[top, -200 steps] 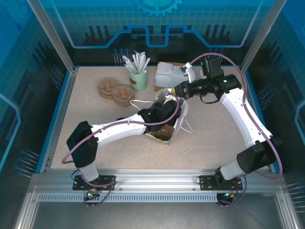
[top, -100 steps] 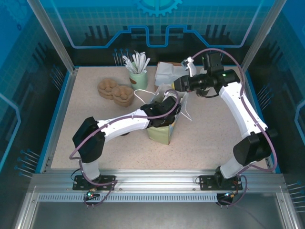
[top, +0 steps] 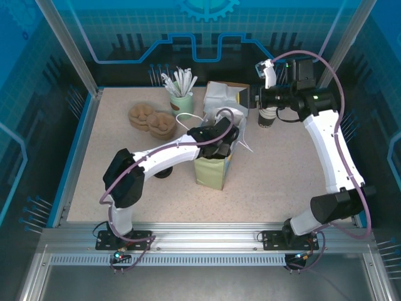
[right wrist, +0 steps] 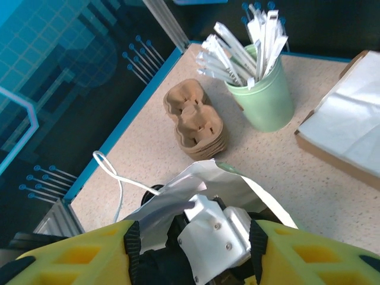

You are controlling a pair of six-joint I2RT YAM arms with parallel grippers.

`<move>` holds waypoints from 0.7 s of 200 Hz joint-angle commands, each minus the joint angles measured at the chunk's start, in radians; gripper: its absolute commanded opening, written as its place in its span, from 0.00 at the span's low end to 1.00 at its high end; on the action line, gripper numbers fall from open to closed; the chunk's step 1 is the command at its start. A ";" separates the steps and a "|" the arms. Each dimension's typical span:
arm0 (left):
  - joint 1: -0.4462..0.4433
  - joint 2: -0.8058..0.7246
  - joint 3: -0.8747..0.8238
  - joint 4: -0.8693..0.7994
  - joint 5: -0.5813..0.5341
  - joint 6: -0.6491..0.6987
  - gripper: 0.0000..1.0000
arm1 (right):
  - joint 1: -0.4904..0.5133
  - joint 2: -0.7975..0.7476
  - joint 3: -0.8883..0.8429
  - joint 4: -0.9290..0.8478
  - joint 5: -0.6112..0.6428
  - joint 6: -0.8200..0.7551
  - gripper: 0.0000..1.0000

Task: Pack the takeout coffee

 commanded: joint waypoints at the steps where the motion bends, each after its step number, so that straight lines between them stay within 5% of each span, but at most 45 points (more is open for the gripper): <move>1: 0.021 0.039 0.082 -0.102 0.049 -0.020 0.74 | -0.018 -0.058 0.000 -0.004 0.069 0.015 0.54; 140: 0.078 0.222 0.336 -0.317 0.101 -0.061 0.73 | -0.069 -0.259 -0.251 0.008 0.164 0.131 0.56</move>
